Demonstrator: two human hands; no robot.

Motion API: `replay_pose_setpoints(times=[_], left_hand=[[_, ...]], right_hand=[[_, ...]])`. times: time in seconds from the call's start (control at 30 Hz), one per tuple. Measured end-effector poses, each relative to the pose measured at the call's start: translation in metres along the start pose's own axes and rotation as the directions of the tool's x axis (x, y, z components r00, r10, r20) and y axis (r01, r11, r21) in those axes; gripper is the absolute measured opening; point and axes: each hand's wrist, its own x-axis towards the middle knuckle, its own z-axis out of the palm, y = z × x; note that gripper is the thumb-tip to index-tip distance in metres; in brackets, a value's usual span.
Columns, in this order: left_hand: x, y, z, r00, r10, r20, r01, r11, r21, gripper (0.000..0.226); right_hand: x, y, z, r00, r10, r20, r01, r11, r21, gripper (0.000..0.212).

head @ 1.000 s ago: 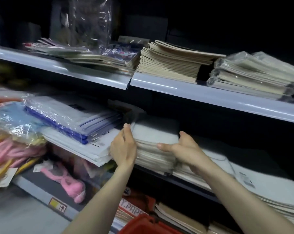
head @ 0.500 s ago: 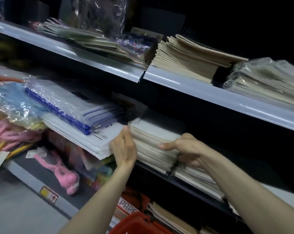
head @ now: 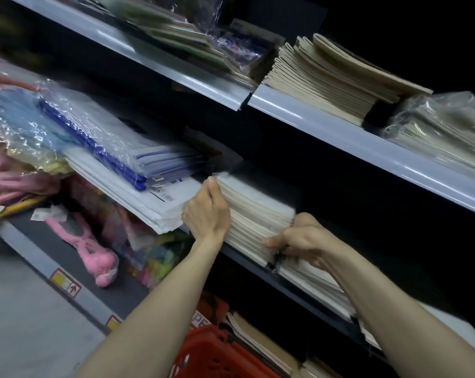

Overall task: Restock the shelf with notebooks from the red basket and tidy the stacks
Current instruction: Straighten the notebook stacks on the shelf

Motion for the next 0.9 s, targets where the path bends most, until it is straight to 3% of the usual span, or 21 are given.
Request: replay_pose_setpoints(times=[0.1,0.13,0.2,0.27,0.3,0.33,0.4,0.43,0.6,0.73,0.8,0.87,0.9], left_hand=[[0.008,0.007,-0.006,0.996,-0.03,0.089,0.04,0.993,-0.115,0.054],[0.012,0.009,-0.005,0.993,-0.021,0.119,0.038,0.99,-0.138,0.052],[0.018,0.01,-0.001,0.988,-0.007,0.155,0.022,0.995,-0.098,0.05],[0.018,0.009,0.004,0.994,-0.029,0.102,0.035,0.998,-0.057,0.047],[0.016,0.009,0.006,0.997,-0.044,0.063,0.048,0.997,-0.061,0.046],[0.015,0.009,0.007,0.998,-0.055,0.029,0.056,0.996,-0.071,0.046],[0.015,0.006,0.009,0.997,-0.069,-0.035,0.065,0.993,-0.102,0.048],[0.015,0.005,0.01,0.995,-0.08,-0.058,0.072,0.991,-0.116,0.049],[0.014,0.008,0.009,0.989,-0.114,-0.09,0.104,0.989,-0.102,0.055],[0.013,0.014,0.003,0.983,-0.185,-0.012,0.183,0.979,-0.09,0.052],[0.011,0.02,-0.004,0.973,-0.212,0.088,0.217,0.975,-0.05,0.048],[0.008,0.029,-0.017,0.971,-0.191,0.146,0.201,0.978,-0.057,0.042],[0.004,0.032,-0.025,0.978,-0.174,0.111,0.186,0.977,-0.105,0.036]], right_hand=[[-0.008,-0.001,-0.004,1.0,0.008,0.008,-0.008,1.0,0.022,0.066],[-0.007,0.0,-0.006,1.0,0.007,0.006,-0.007,1.0,0.017,0.069],[0.0,0.007,-0.005,1.0,-0.012,-0.003,0.012,1.0,0.007,0.098],[0.013,0.019,-0.003,0.998,-0.047,-0.032,0.048,0.999,0.025,0.119],[0.015,0.022,-0.003,0.997,-0.06,-0.045,0.061,0.998,0.019,0.118],[0.013,0.021,-0.001,0.996,-0.064,-0.061,0.064,0.998,-0.005,0.105],[0.0,0.015,0.003,0.993,-0.081,-0.09,0.075,0.994,-0.077,0.057],[-0.004,0.015,0.004,0.99,-0.1,-0.101,0.089,0.99,-0.106,0.047],[-0.002,0.018,0.009,0.977,-0.153,-0.15,0.117,0.966,-0.229,0.037],[-0.007,0.016,0.017,0.97,-0.161,-0.18,0.111,0.959,-0.259,0.052],[-0.013,0.018,0.016,0.972,-0.159,-0.173,0.132,0.978,-0.16,0.047],[-0.032,0.021,0.012,0.987,-0.122,-0.104,0.138,0.977,0.162,0.037],[-0.049,0.024,0.008,0.989,-0.129,-0.067,0.143,0.941,0.306,0.031]])
